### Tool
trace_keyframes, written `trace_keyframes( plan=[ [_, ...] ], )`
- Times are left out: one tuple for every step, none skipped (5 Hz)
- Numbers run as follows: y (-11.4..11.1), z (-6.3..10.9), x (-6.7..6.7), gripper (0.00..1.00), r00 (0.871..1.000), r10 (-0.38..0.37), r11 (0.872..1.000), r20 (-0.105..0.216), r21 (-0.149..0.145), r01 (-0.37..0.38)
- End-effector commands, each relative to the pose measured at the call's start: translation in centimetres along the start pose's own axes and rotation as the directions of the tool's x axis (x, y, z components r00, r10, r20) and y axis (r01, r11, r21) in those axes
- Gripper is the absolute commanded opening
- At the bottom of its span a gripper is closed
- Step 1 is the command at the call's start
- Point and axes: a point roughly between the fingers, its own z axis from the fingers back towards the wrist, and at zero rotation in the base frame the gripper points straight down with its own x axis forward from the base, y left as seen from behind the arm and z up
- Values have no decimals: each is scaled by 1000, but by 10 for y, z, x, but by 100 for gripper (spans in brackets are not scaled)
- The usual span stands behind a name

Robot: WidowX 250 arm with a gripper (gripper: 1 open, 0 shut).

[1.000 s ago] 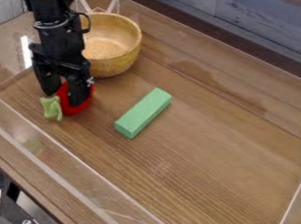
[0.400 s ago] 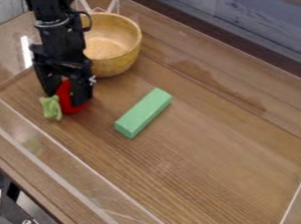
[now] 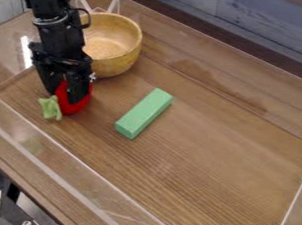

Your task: Move the red object to the right side of the table

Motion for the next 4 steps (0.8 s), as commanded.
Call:
trace_keyframes(
  plan=[
    [5,9,7,0,999,7,1000,37,21,-8],
    [-2,18,9,0,999,13,1000,42,14,-14],
    [-8,28,11,0,999,20,1000,48,6,-20],
    [-22,42,17,0,998,21,1000,64,-4,-21]
  ],
)
